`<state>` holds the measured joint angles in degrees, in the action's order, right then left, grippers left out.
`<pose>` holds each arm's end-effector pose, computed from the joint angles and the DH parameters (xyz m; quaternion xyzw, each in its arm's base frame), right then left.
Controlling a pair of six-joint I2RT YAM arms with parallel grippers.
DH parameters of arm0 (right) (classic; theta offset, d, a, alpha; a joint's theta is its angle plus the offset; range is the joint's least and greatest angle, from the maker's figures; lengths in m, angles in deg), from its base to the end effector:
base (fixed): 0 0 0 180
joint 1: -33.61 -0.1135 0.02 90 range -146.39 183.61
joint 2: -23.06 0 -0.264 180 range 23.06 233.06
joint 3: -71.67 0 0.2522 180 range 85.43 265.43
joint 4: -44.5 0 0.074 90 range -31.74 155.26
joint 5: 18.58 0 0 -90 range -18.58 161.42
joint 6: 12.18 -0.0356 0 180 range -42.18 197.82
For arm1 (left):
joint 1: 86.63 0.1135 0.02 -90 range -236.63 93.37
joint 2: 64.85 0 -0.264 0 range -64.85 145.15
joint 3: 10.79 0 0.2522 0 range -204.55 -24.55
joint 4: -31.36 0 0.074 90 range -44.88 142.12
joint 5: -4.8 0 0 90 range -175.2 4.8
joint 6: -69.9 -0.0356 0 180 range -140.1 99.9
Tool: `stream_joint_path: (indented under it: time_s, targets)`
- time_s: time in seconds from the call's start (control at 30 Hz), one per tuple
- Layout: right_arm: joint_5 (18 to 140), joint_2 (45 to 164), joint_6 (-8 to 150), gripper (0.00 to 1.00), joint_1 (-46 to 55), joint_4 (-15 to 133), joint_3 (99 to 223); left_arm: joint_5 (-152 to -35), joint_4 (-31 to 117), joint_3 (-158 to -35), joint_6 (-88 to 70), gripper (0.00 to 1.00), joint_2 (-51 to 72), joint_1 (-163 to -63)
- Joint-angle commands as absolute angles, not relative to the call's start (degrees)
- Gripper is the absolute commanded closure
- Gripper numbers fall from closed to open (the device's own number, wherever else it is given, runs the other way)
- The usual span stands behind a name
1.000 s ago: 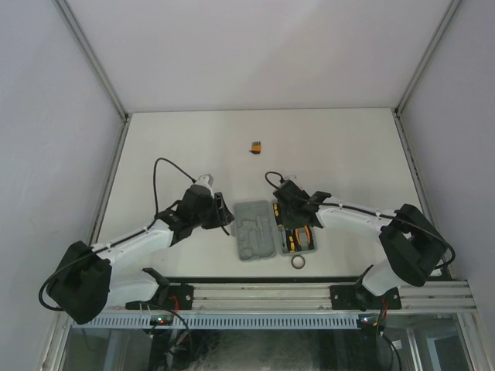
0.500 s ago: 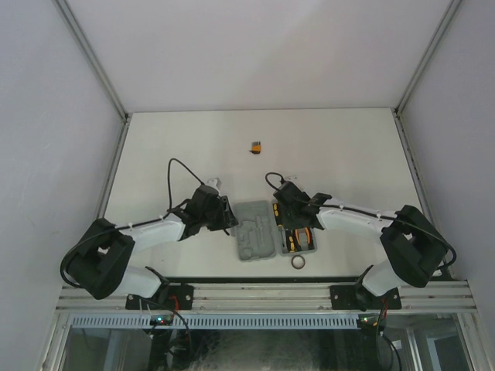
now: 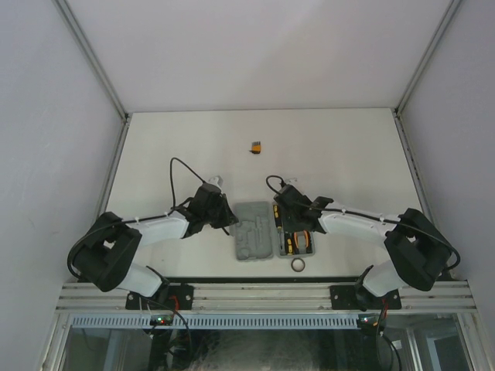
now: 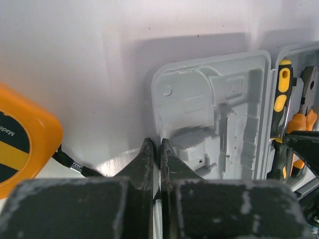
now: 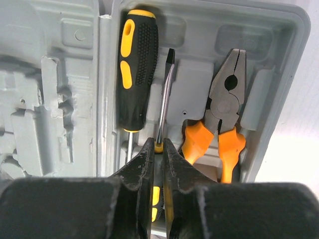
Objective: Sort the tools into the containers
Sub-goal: Place the screwdriver in the storage box.
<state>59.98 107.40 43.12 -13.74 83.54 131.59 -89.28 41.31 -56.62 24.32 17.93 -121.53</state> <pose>0.1897 0.1955 0.1745 -0.0840 0.9651 0.0767 0.2360 0.2144 -0.1527 0.1438 -0.0641 0.9274 -0.2598 0.2615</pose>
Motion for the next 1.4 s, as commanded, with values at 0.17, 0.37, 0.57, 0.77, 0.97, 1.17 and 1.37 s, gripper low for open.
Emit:
stream_joint_path:
  time_s: [0.17, 0.37, 0.57, 0.77, 0.97, 1.17, 1.37]
  targets:
    - [60.6, 103.6, 39.9, 0.92, -16.0, 85.3, 128.1, -88.1, 38.2, -55.7, 27.2, 1.0, 17.6, -120.5]
    - [61.0, 102.6, 39.9, 0.89, -15.8, 83.6, 127.8, -87.8, 38.1, -55.5, 27.6, 1.0, 17.1, -120.5]
    - [60.9, 100.7, 40.6, 0.77, -14.7, 82.8, 129.4, -87.7, 38.0, -55.4, 28.2, 1.0, 17.1, -120.3]
    - [59.0, 96.9, 42.0, 0.72, -14.3, 84.0, 130.9, -89.6, 35.8, -54.3, 30.3, 1.0, 17.0, -118.9]
    - [56.4, 94.3, 41.9, 0.71, -14.2, 87.2, 130.8, -91.9, 33.0, -52.8, 33.4, 1.0, 17.6, -117.0]
    - [57.6, 92.1, 41.0, 0.69, -14.1, 90.0, 129.8, -91.8, 33.7, -53.6, 32.9, 1.0, 17.3, -117.0]
    - [55.4, 87.1, 36.7, 0.51, -17.7, 91.3, 126.5, -92.1, 36.3, -55.0, 30.2, 0.8, 16.3, -117.0]
